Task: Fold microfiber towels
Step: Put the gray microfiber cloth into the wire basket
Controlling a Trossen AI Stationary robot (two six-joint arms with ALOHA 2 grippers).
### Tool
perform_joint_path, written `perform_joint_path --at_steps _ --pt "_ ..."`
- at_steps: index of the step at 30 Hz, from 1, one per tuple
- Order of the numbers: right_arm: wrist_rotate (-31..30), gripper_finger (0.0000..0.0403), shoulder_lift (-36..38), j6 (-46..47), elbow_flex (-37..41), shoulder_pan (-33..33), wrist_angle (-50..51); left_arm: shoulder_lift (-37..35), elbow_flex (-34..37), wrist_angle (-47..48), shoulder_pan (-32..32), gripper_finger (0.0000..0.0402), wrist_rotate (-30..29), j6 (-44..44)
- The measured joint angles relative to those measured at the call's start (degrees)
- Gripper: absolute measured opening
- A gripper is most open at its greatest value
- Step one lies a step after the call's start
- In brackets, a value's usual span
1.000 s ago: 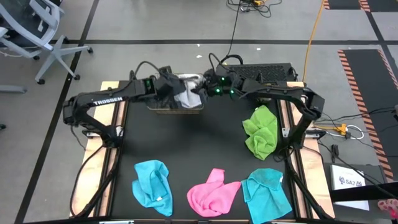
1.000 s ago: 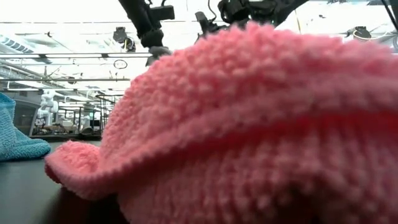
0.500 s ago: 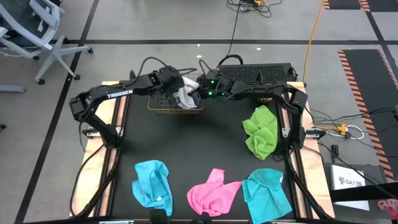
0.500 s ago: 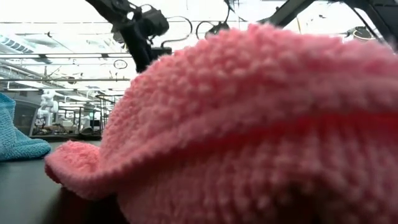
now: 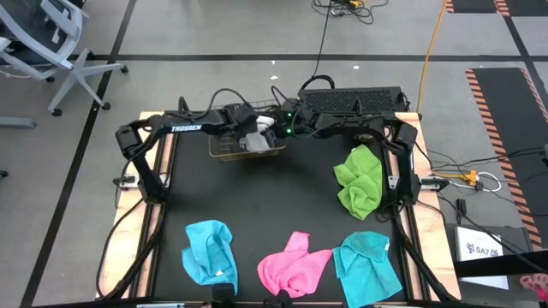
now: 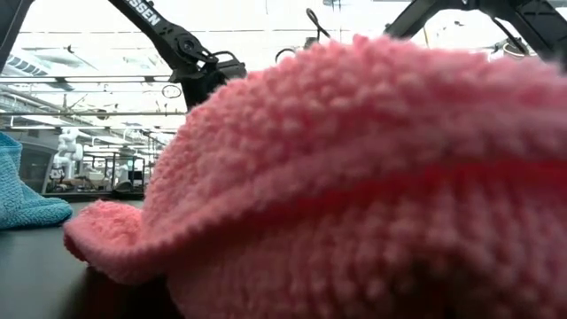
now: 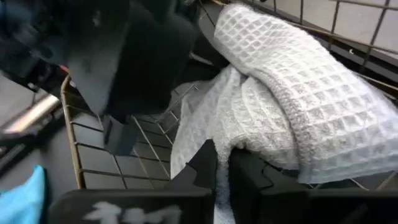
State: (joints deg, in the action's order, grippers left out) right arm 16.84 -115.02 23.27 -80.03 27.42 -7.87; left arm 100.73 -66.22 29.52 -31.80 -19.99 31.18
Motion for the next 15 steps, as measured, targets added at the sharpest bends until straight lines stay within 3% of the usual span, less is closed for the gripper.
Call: perform_joint_path --at_steps 9,15 --pt "-2.9 0.0116 0.0 -2.2 0.0 -1.0 -0.5 -0.4 0.0 0.5 0.8 0.0081 -4.7 -2.1" --pt "-3.2 0.0148 0.7 -3.5 0.0 -1.3 -0.5 -4.9 0.0 0.7 2.9 0.0103 -5.9 -3.9"
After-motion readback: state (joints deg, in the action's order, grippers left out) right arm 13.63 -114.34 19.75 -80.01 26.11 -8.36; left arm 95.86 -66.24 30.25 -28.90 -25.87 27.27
